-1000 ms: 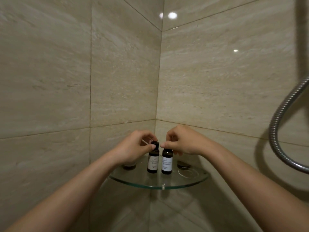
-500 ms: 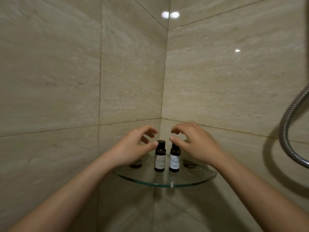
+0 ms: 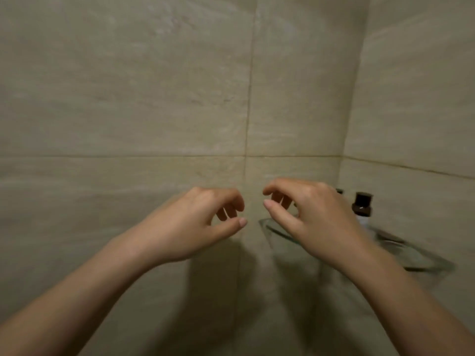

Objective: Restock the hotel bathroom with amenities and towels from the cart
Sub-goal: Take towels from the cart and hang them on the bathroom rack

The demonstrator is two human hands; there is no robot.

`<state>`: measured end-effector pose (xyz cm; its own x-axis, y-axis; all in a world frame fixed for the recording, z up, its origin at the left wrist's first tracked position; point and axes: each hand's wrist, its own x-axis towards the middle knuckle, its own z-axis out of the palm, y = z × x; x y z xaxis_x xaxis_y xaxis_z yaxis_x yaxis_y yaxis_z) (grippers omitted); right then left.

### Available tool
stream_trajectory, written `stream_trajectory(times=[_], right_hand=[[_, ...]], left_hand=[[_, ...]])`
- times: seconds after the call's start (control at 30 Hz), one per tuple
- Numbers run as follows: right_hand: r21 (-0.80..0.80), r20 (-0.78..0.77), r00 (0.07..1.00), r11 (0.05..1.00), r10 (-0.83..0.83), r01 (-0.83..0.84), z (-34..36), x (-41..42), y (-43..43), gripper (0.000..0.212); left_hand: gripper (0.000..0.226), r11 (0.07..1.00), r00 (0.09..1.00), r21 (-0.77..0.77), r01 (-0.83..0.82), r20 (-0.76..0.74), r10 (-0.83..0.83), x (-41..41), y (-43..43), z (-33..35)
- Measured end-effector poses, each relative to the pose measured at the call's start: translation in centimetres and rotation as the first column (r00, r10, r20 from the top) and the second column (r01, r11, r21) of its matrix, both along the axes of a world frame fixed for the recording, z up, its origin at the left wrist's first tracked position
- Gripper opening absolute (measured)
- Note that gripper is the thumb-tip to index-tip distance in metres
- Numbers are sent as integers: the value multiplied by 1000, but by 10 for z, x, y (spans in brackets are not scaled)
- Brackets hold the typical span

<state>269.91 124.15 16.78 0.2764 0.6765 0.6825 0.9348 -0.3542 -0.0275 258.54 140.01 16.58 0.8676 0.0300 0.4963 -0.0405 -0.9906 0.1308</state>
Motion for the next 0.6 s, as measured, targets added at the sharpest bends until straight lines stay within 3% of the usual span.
stream_trajectory(times=[0.13,0.27,0.43,0.6], right_hand=[[-25,-112,973,979,200,-204,-29,-29,12,27],[-66,-247,885,904,395,-422,-61,-71,36,25],[-155,-366,720,725,589,-671,-94,-150,72,13],[-289,-415,578,501,703,-816,-113,-239,96,21]], left_hand=[[40,976,977,-34,-214,-6,214,-68,-8,-24],[45,892,895,-83,-445,-50,443,-145,-21,-59],[57,686,710,-180,-705,-170,684,-253,-46,-98],[42,441,478,-187,-878,-289,830,-358,-73,-129]])
